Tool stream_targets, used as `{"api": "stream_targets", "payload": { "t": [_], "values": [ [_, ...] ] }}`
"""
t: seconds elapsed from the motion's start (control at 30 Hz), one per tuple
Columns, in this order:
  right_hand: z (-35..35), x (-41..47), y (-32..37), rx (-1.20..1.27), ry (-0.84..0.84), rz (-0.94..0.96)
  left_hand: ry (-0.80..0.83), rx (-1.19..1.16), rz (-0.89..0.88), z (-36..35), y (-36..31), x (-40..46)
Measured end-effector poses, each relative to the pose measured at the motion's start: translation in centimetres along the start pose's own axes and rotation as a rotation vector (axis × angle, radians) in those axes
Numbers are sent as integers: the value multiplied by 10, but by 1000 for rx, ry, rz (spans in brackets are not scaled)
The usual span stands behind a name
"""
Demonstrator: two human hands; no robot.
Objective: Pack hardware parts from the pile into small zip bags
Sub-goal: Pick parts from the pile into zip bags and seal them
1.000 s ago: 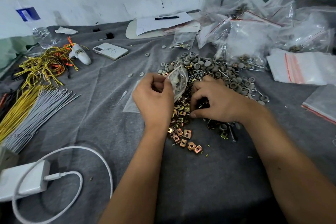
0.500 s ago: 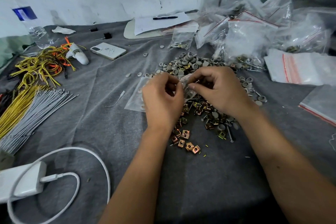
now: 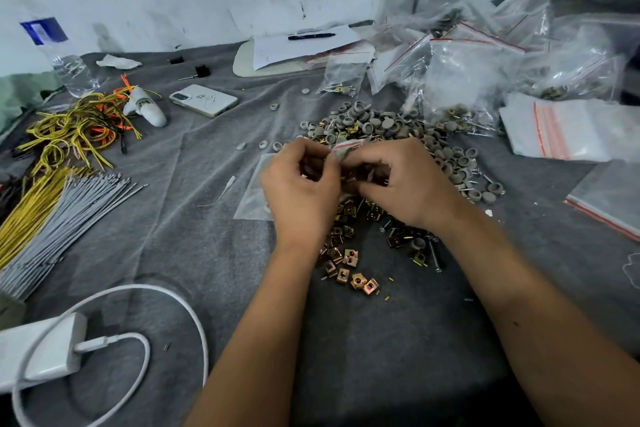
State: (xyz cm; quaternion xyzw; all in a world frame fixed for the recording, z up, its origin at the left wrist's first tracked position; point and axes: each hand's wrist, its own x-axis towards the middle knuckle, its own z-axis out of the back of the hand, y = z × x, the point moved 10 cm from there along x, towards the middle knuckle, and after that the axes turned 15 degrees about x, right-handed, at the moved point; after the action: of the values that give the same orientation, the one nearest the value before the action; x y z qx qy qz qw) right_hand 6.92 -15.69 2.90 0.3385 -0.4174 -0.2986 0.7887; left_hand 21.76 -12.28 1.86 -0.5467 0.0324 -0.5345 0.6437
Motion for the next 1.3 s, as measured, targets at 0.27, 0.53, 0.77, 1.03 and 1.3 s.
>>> {"api": "stream_targets", "payload": {
  "t": [0.27, 0.53, 0.77, 1.03, 1.3],
  "values": [
    [28, -1, -1, -105, -113, 37, -110, -107, 228, 13, 25, 1],
    [-10, -4, -29, -383, 270, -154, -122, -141, 284, 15, 32, 1],
    [-11, -4, -30, -303, 248, -179, -122, -120, 268, 15, 31, 1],
    [26, -1, -5, 38, -169, -13, -13, 82, -7, 3, 1, 1],
    [19, -2, -3, -48, -142, -19, 30, 87, -102, -4, -9, -1]
  ]
}}
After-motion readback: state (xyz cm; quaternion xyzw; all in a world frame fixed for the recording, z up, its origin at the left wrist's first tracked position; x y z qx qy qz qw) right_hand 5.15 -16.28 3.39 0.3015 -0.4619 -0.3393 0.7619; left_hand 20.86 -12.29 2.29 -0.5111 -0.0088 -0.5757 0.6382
